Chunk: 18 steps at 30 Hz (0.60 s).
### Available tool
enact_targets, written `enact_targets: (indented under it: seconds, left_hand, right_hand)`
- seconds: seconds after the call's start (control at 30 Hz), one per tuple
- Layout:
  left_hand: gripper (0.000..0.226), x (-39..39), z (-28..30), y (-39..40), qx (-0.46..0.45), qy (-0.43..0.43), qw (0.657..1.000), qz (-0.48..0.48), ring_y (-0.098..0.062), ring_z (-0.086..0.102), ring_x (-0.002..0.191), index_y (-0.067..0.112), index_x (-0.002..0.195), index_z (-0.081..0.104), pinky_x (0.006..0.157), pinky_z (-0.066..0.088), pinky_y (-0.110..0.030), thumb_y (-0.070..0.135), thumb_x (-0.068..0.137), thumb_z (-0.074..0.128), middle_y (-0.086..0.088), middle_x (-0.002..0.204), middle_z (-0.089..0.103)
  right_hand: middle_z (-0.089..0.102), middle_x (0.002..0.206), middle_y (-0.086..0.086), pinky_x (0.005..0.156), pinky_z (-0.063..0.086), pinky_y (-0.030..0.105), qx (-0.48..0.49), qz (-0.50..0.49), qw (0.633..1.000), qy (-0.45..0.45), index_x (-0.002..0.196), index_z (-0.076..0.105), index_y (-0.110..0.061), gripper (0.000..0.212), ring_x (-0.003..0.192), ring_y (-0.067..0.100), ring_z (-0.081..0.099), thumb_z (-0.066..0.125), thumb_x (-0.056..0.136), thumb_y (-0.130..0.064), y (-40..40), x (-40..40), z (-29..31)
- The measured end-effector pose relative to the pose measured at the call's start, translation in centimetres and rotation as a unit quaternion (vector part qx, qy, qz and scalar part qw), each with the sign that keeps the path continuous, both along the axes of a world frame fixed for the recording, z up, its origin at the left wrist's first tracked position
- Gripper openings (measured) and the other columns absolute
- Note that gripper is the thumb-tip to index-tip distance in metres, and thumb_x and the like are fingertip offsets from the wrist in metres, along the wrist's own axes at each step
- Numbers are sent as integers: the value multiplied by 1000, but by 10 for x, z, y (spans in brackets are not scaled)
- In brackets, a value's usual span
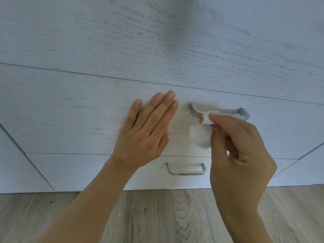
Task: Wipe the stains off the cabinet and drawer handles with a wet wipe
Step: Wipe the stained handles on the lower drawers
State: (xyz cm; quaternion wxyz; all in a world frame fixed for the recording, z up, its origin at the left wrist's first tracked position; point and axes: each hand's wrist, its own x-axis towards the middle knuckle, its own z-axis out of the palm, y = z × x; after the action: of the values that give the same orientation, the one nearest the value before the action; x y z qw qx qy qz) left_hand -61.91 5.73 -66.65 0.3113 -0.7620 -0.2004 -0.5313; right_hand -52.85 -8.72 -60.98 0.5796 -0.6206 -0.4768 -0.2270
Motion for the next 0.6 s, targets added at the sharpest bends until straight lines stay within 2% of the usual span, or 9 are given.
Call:
enact_targets:
  seconds: [0.1, 0.2, 0.33, 0.4, 0.47, 0.6]
  left_hand:
    - [59, -1, 0, 0, -6, 3, 1000, -3, -24, 32, 138, 4, 143, 34, 117, 13, -42, 13, 88, 50, -7, 150, 27]
    - [60, -1, 0, 0, -9, 2, 1000, -2, -24, 31, 138, 3, 144, 33, 117, 12, -42, 13, 88, 50, -6, 150, 26]
    - [59, -1, 0, 0, -12, 5, 1000, -3, -23, 28, 139, 4, 144, 32, 117, 11, -42, 13, 88, 49, -4, 151, 25]
    - [59, -1, 0, 0, -13, 6, 1000, -2, -23, 28, 140, 4, 144, 31, 117, 11, -42, 13, 88, 48, -5, 151, 24]
    - [59, 0, 0, -1, -11, 5, 1000, -2, -24, 31, 139, 4, 144, 32, 117, 12, -42, 13, 88, 48, -5, 151, 24]
    - [59, 1, 0, 0, -9, 3, 1000, -2, -24, 31, 137, 4, 144, 32, 118, 11, -41, 13, 88, 48, -5, 151, 24]
  right_hand:
    - [65, 99, -7, 73, 47, 11, 9, 63, 996, 58, 95, 67, -24, 16, 89, 7, 63, 57, 87, -15, -2, -5, 2]
    - [67, 92, -15, 79, 50, 20, 0, 90, 989, 114, 88, 65, -35, 12, 92, 14, 65, 66, 84, -24, -4, -7, 7]
    - [67, 87, -22, 76, 46, 8, -19, 80, 983, 165, 86, 61, -40, 23, 90, 2, 65, 73, 79, -21, -2, -5, 8]
    - [65, 92, -15, 75, 45, 8, -15, 55, 989, 133, 87, 62, -42, 29, 89, 5, 64, 74, 79, -17, 0, -6, 9]
    - [62, 94, -8, 77, 46, 10, -5, 41, 993, 108, 90, 66, -36, 29, 86, 6, 62, 74, 79, -11, 4, -8, 9]
    - [65, 88, -19, 77, 45, 7, 8, 41, 988, 151, 92, 63, -38, 31, 88, 0, 62, 77, 77, -14, 9, -7, 9]
